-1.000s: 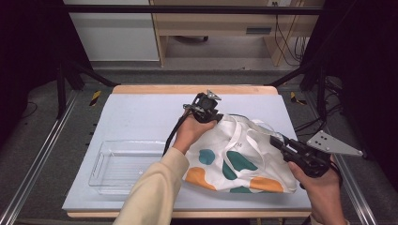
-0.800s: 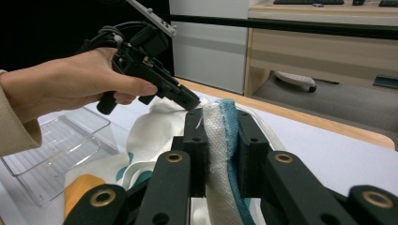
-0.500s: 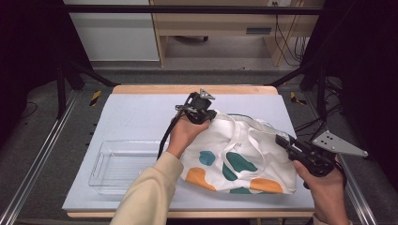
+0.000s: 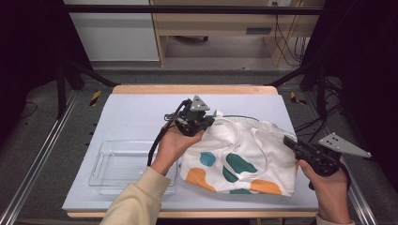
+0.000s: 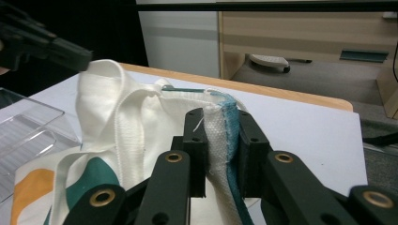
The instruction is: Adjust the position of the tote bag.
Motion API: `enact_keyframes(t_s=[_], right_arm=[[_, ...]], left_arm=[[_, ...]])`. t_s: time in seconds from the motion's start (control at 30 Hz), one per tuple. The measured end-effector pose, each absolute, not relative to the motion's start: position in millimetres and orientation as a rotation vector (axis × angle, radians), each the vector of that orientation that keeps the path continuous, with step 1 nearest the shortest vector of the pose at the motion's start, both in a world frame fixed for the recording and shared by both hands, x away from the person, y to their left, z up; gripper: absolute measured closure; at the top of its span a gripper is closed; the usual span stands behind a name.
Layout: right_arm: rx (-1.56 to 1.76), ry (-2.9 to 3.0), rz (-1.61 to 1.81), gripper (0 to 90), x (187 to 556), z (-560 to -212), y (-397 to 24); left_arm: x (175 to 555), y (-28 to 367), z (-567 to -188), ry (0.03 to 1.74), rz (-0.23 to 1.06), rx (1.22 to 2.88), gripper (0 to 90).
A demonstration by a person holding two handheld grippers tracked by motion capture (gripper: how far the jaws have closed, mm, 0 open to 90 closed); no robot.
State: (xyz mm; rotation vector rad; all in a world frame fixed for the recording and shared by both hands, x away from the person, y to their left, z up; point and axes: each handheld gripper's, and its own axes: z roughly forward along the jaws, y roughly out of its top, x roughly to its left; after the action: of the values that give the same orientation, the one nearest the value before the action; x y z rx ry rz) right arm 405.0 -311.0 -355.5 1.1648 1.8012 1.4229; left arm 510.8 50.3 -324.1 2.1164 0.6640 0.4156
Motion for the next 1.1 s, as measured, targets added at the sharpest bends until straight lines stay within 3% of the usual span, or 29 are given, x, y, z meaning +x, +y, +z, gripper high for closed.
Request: enact_keyframes(t_s=[0.97,1.1], right_arm=[[1.243,1.832,1.355,76.4,403,-371,-321],[1.233,1.829,1.349,62.8,396,-364,-320]], left_arm=[[431,70,-356,0.519,0.399,2.122,89.0],[426,70,-360,0.512,0.401,2.124,89.0]])
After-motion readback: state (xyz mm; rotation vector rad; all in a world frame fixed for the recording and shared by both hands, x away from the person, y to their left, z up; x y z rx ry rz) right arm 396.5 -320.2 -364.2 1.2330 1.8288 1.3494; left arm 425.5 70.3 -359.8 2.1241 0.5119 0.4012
